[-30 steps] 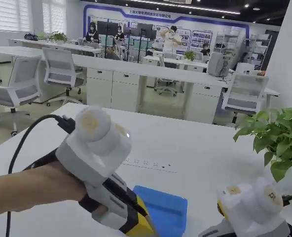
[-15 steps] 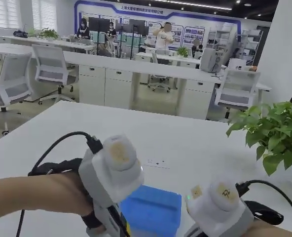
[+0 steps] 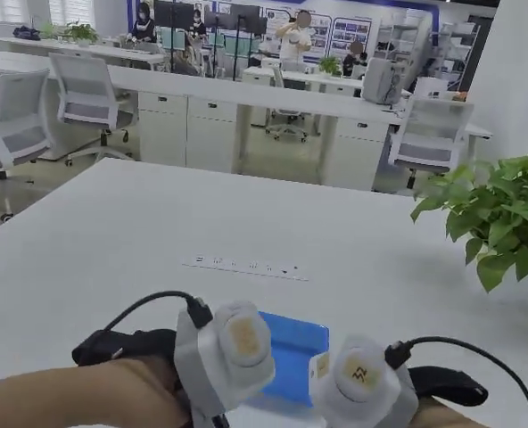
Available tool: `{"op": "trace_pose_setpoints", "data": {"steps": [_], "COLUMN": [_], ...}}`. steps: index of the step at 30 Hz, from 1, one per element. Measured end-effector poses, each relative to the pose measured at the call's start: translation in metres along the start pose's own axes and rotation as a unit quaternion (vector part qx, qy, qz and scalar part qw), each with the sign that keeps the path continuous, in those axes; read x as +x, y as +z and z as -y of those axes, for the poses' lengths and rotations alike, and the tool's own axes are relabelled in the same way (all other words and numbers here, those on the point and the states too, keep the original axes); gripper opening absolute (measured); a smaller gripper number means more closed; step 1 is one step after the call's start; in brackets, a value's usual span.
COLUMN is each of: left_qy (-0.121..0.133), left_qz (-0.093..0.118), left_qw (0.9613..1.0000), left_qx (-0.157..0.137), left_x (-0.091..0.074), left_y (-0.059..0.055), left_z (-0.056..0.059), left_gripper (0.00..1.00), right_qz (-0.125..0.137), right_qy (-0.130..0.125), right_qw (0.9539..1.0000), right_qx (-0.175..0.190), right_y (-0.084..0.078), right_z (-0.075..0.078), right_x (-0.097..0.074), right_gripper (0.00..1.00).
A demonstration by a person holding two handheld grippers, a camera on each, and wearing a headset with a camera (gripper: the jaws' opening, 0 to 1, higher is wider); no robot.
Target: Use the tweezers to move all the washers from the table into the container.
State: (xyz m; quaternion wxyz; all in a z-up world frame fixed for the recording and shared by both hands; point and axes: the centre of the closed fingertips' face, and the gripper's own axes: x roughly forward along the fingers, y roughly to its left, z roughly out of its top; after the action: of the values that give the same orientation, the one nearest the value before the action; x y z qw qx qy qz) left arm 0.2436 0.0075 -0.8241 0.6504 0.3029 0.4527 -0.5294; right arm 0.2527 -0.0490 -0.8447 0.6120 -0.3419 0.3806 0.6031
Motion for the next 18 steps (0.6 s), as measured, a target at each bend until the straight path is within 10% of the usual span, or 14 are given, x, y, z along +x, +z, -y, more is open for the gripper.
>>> {"op": "trace_pose_setpoints", "data": {"steps": [6,18], "left_qy": [0.019,0.015], "left_qz": [-0.040,-0.045], "left_qw": [0.9986,0.9987], "left_qx": [0.028,0.017], "left_x": [0.024,0.044], "left_y": [-0.021,-0.034], "left_z": [-0.008,-0.013], "left_gripper": [0.00,0.00], "right_qz": [-0.037,-0.035], "right_qy": [-0.019,-0.021], "right_qw": [0.9986,0.9989], "right_qx": [0.032,-0.022], "right_y": [-0.023,-0.023], "right_z": [-0.001,0.001], "right_x": [0.025,0.032], "right_gripper": [0.04,0.08]}}
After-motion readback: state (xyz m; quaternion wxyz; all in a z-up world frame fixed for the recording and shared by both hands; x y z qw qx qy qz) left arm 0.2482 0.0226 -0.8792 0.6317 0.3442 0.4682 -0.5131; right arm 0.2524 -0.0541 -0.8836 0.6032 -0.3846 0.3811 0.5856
